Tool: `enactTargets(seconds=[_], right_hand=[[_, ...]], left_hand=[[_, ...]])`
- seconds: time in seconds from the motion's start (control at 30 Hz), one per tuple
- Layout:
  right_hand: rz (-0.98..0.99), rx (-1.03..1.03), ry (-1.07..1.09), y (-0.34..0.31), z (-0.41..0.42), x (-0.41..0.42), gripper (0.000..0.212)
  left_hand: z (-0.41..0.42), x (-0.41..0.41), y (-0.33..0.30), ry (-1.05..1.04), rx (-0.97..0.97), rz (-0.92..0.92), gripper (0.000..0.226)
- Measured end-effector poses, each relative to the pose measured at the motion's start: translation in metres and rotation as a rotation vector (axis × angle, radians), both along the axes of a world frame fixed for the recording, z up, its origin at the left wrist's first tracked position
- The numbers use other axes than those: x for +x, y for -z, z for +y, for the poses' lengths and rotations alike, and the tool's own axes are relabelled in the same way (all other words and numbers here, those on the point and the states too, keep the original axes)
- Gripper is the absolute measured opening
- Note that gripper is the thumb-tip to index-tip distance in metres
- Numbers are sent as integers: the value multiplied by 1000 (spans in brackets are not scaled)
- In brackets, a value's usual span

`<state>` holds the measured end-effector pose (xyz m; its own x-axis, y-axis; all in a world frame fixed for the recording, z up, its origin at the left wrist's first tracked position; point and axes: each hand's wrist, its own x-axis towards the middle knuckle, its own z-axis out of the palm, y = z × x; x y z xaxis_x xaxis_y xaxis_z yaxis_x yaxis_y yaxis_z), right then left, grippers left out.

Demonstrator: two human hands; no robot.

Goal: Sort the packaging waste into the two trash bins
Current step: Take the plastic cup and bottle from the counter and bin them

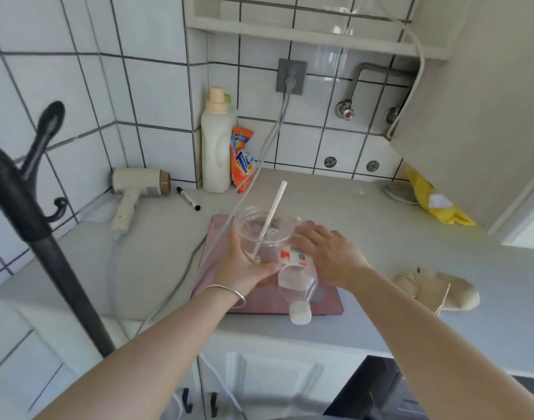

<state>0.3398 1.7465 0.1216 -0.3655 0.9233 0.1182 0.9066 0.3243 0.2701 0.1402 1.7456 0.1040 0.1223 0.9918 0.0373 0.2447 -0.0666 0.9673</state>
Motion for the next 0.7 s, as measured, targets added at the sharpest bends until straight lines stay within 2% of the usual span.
enactTargets(seconds=[0.13,0.27,0.33,0.43,0.53,0.7], right_hand=[[3,81,-179,12,11,5,82],[53,182,-330,14,8,14,65],[49,233,-341,12,1,20,51],[103,316,-296,9,-15,28,42],[243,413,-177,2,-39,38,48],[662,656,198,-13,-107,37,63]], left_hand=[[3,4,4,-27,-19,-26,102],[2,9,-3,-58,35,25,99],[0,15,-10,-65,56,49,88],[-3,23,-19,6,60,12,74],[-4,30,-27,93,107,-12,68],[-13,60,-39,307,168,-51,74]])
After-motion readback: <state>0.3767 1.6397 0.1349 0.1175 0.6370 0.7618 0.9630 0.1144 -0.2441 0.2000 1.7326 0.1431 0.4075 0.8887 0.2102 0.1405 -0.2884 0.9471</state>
